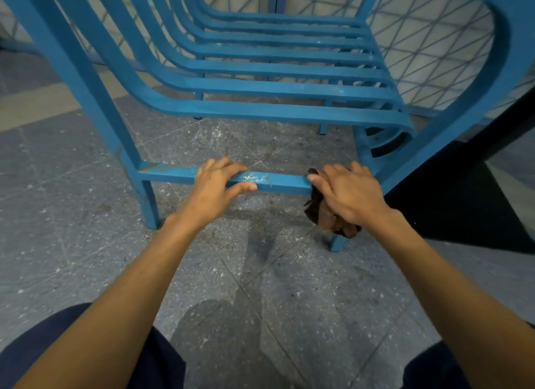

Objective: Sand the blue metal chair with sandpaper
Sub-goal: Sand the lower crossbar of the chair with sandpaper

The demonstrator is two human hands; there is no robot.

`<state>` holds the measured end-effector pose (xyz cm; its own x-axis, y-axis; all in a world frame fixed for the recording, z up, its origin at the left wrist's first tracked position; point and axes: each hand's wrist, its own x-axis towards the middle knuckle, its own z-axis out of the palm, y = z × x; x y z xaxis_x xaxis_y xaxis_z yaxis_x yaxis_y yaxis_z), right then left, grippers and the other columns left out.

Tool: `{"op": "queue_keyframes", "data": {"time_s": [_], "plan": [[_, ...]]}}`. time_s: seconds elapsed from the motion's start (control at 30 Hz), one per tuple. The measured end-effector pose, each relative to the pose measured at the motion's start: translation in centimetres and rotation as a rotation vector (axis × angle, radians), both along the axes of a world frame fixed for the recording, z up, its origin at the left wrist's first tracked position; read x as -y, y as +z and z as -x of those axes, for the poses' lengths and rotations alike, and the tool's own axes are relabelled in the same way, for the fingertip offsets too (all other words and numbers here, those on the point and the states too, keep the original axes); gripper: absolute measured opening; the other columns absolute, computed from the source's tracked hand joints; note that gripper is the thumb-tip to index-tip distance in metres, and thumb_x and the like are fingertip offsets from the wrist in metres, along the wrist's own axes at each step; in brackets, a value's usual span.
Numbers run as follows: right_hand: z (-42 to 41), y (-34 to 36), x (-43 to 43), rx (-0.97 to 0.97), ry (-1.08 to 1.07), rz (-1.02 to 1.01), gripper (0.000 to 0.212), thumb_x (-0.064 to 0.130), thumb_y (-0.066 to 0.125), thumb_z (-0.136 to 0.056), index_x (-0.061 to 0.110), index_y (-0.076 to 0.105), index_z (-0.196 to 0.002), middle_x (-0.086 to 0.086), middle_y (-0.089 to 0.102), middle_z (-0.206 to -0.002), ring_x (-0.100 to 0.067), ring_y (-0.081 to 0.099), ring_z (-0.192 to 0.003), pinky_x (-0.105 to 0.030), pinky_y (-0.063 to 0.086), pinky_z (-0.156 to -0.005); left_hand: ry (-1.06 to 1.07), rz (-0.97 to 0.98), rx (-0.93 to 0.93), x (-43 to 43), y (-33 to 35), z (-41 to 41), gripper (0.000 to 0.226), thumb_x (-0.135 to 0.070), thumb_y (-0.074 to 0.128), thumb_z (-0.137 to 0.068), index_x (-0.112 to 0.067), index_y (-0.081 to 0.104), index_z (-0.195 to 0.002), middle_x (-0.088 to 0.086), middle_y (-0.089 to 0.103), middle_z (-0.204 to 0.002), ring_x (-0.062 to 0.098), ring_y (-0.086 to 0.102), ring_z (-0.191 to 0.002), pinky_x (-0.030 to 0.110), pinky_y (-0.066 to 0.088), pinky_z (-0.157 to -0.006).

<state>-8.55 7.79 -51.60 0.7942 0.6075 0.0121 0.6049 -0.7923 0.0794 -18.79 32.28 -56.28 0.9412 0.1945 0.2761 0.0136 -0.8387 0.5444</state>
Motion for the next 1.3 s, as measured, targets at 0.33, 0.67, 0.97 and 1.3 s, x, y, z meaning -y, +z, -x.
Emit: {"op": "queue_keyframes", "data": {"time_s": [0.33,0.67,0.97,1.3], "plan": [[3.9,-1.3,-8.5,0.086,0.081,-0.079,0.054,0.051,0.020,-0.098,0.018,0.059,-0.116,-0.008,0.066,-0.113,-0.034,0.052,-0.103,-0.043,0.037,-0.086,0.010,-0.015,-0.008,0.0,0.1,-0.1,0.043,-0.044,0.062,-0.082,-0.016,0.064,-0.115,0.002,0.057,-0.098,0.018,0.043,-0.093,0.029,0.025,-0.081],[0.1,-0.2,0.1,-0.115,0.035,0.030,0.053,0.057,0.038,-0.092,0.022,0.041,-0.132,-0.003,0.049,-0.128,-0.032,0.039,-0.112,-0.043,0.028,-0.098,0.001,0.024,-0.013,0.3,0.5,0.1,0.043,-0.043,0.061,-0.084,-0.016,0.063,-0.118,-0.005,0.052,-0.097,0.013,0.039,-0.094,0.030,0.028,-0.087],[3.1,-1.1,-5.4,0.017,0.183,0.033,0.063,0.041,0.051,-0.092,0.013,0.028,-0.143,-0.011,0.043,-0.136,-0.036,0.037,-0.120,-0.046,0.023,-0.105,0.014,-0.011,-0.033,0.4,0.5,0.2,0.042,-0.044,0.063,-0.083,-0.017,0.065,-0.115,0.004,0.059,-0.100,0.024,0.048,-0.096,0.036,0.032,-0.087],[-0.5,1.1,2.4,-0.140,0.200,-0.006,0.072,0.028,0.063,-0.088,0.036,0.024,-0.148,-0.009,0.057,-0.116,-0.032,0.052,-0.108,-0.041,0.041,-0.095,-0.025,-0.031,-0.234,0.6,2.6,0.4,0.051,-0.037,0.060,-0.088,-0.017,0.049,-0.134,0.009,0.052,-0.124,0.028,0.046,-0.117,0.038,0.032,-0.101]]}}
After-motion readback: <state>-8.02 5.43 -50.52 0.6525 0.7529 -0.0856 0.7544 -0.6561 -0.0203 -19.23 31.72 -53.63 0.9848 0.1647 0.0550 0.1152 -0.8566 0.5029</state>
